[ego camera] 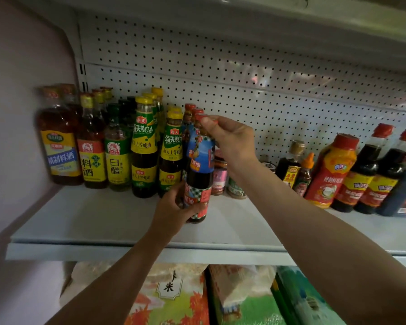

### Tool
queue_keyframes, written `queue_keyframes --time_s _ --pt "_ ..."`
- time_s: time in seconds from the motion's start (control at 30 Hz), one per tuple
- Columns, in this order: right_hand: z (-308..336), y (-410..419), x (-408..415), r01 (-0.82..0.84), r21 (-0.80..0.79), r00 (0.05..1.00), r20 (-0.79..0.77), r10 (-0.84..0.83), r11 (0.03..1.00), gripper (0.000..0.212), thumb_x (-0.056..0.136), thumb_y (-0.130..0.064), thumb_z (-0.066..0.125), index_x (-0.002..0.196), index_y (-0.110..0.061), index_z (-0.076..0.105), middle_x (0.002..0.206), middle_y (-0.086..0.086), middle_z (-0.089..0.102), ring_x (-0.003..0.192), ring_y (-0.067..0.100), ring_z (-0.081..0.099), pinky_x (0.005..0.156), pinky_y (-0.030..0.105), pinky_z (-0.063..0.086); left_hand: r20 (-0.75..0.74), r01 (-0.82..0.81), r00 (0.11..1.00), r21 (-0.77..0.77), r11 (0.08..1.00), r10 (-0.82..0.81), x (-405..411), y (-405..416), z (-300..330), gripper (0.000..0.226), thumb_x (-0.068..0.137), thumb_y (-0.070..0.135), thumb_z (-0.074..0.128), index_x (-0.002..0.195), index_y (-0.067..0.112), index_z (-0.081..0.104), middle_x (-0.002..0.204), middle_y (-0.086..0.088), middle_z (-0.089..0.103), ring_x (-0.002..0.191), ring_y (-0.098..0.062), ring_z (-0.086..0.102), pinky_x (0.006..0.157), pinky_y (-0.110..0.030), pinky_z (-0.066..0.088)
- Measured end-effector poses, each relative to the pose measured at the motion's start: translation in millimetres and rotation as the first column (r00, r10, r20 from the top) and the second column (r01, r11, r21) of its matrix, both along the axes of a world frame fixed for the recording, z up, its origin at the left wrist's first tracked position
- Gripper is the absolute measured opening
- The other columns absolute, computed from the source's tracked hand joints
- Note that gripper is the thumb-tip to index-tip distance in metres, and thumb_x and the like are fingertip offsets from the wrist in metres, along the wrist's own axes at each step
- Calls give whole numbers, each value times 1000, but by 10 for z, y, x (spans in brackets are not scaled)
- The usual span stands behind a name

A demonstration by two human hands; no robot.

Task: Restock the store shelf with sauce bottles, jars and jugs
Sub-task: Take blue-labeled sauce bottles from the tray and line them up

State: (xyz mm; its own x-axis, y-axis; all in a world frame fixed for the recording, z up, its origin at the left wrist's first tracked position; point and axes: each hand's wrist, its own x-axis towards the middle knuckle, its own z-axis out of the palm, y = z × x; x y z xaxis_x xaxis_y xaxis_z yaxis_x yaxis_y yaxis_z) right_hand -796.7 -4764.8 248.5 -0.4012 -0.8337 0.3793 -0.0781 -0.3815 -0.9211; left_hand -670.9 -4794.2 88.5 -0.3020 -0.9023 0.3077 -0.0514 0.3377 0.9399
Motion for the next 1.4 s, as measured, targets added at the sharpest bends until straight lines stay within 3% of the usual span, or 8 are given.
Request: queue_keyframes --time_s 0.27,0.57,0.73,0.87,1.0,1.13,1.27,1.4 --pt "-16 -130 -209 35 -36 958 -282 -43 999 24 82 -31 81 98 -14 78 88 -4 79 85 9 75 78 33 61 -5 4 1000 36 999 -3 -9 -76 -41 59 68 17 90 113 34 56 101 17 69 88 10 65 66 -7 49" --pt "391 -885 -727 166 -17 975 -147 -167 986 36 82 -45 79 108 -19 77 106 -7 76 94 -1 67 91 28 53 -49 52 998 50 997 -49 -47 -196 -122 67 69 23 90 127 25 57 117 2 71 107 -17 68 86 -37 56" --pt "480 -1455 -709 55 115 974 -223 -28 992 42 82 -39 81 115 -15 75 122 1 70 113 14 62 94 30 49 -53 36 998 53 998 -33 -75 -186 -91 65 67 18 92 122 27 59 110 6 72 101 -13 70 78 -27 57" --pt "471 -1753 -706 -54 240 959 -258 117 969 54 83 -42 78 127 -12 67 133 1 62 118 14 53 103 35 44 -65 101 993 113 988 -94 -49 -175 -58 78 54 32 93 124 33 56 112 7 72 103 -13 70 88 -36 57" --pt "359 -1962 -743 -171 366 945 -202 257 915 80 57 -60 88 121 -15 71 125 5 69 121 23 60 109 43 44 -60 95 994 120 988 -88 -40 -172 -47 85 56 33 93 130 39 52 117 11 70 106 -9 68 92 -38 55" --pt "314 -1993 -720 -257 377 940 -115 320 890 62 69 -46 87 115 -9 72 113 11 74 112 29 67 108 48 47 -61 84 995 121 989 -77 -31 -165 -19 82 56 34 92 127 40 53 116 16 69 107 -6 67 93 -36 55" --pt "247 -1966 -716 -331 399 915 -87 395 855 78 51 -53 93 114 -11 73 115 13 74 115 34 66 108 50 46 -80 97 993 158 983 -85 -34 -141 4 80 51 31 90 122 42 53 113 22 69 104 -1 66 89 -30 55" --pt "203 -1988 -705 -300 331 928 -118 354 895 63 52 -44 89 105 -12 77 109 12 76 111 33 68 108 53 46 -69 72 996 154 985 -62 -38 -145 -7 75 58 22 91 121 40 54 111 23 69 102 1 66 82 -22 55"
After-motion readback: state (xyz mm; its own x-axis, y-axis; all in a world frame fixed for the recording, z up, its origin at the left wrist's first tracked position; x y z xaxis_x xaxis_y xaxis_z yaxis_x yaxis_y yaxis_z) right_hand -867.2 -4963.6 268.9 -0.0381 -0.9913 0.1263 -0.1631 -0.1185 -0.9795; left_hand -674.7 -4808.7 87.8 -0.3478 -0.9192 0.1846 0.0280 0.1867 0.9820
